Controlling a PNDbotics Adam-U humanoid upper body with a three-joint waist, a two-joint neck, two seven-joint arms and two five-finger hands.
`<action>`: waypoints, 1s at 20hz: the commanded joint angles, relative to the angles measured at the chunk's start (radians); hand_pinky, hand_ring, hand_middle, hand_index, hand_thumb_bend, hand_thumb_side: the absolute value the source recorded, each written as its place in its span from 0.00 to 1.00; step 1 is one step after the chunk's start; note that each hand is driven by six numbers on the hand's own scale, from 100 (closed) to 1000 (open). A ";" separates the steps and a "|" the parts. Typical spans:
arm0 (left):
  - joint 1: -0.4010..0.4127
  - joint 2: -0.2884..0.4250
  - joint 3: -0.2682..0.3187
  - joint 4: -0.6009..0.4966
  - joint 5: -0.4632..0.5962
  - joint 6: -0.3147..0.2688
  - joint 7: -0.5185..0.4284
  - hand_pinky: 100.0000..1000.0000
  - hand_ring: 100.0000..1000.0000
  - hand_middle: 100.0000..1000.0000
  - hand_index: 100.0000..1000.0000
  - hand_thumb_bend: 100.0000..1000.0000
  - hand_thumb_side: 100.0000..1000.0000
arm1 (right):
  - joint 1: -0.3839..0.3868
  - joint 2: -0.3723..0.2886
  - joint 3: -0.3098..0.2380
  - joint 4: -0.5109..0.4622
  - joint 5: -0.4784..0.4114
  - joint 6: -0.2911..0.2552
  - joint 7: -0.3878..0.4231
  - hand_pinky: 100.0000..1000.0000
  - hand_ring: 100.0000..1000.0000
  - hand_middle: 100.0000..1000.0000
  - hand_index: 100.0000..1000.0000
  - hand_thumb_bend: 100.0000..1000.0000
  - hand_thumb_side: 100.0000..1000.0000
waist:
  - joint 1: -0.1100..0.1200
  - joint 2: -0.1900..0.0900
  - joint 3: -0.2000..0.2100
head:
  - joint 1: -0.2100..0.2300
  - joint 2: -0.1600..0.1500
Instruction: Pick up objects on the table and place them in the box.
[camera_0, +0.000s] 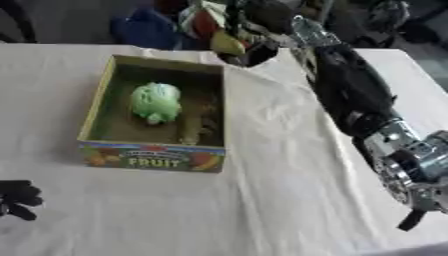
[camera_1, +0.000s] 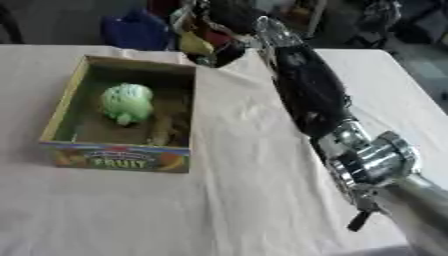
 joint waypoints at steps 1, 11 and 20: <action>-0.010 0.011 0.000 -0.010 0.008 -0.002 -0.003 0.55 0.66 0.64 0.80 0.21 1.00 | -0.027 0.015 0.019 -0.030 0.006 -0.010 0.019 0.56 0.60 0.40 0.48 0.25 0.29 | 0.007 -0.020 0.002 | -0.008 -0.016; -0.008 0.010 0.003 -0.009 0.003 -0.002 -0.002 0.55 0.66 0.64 0.80 0.20 1.00 | 0.007 0.040 0.095 -0.090 -0.041 -0.010 0.064 0.60 0.68 0.65 0.75 0.38 0.33 | 0.009 -0.017 -0.017 | -0.002 -0.019; 0.007 0.016 0.024 -0.006 -0.006 -0.002 0.022 0.55 0.66 0.64 0.80 0.18 1.00 | 0.078 -0.070 0.135 -0.313 -0.540 -0.010 0.223 0.55 0.62 0.61 0.74 0.17 0.16 | 0.017 -0.023 -0.079 | 0.035 -0.014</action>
